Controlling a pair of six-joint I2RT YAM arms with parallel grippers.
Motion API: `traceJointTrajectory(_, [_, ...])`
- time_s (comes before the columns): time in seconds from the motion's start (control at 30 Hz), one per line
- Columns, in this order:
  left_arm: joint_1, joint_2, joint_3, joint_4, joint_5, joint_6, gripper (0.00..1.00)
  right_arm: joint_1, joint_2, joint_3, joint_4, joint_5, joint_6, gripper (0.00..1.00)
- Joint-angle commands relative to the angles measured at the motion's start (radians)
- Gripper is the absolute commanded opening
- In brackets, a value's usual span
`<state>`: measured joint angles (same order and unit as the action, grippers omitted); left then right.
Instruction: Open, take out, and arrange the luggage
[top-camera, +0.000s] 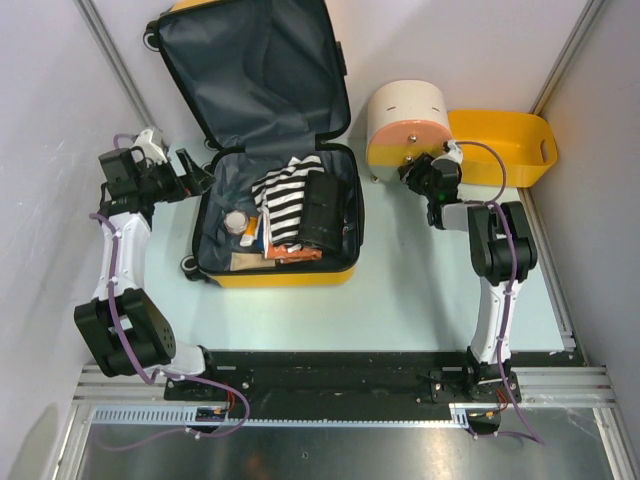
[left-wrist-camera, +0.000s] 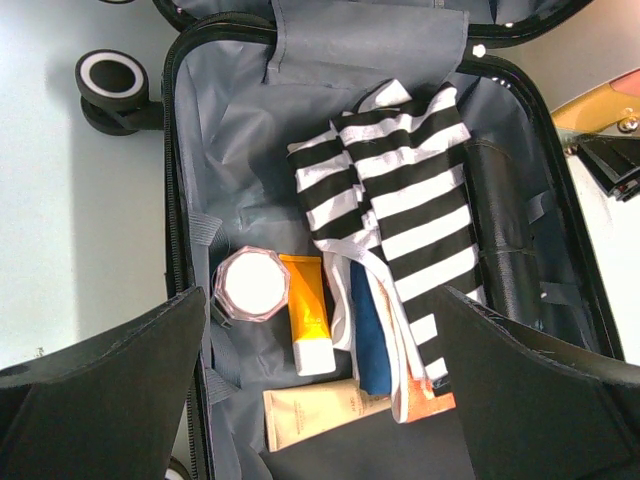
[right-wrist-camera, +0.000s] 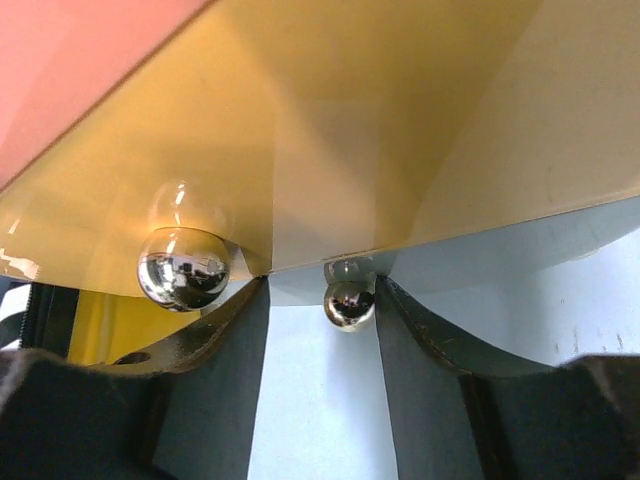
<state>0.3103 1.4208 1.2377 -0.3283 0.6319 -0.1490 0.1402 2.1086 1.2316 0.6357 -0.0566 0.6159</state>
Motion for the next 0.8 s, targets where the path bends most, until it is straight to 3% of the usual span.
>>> traceJointTrajectory(0.0, [0.007, -0.026, 0.009, 0.008, 0.005, 0.028, 1.00, 0.002, 0.027, 0.040, 0.024, 0.017, 0.019, 0.50])
traceJointTrajectory(0.37, [0.006, -0.029, 0.002, 0.008, -0.001, 0.031, 1.00, 0.004, 0.050, 0.028, 0.019, -0.019, 0.024, 0.48])
traceJointTrajectory(0.77, [0.009, -0.020, -0.001, 0.008, 0.000, 0.048, 1.00, -0.001, -0.004, -0.012, 0.016, -0.048, 0.002, 0.14])
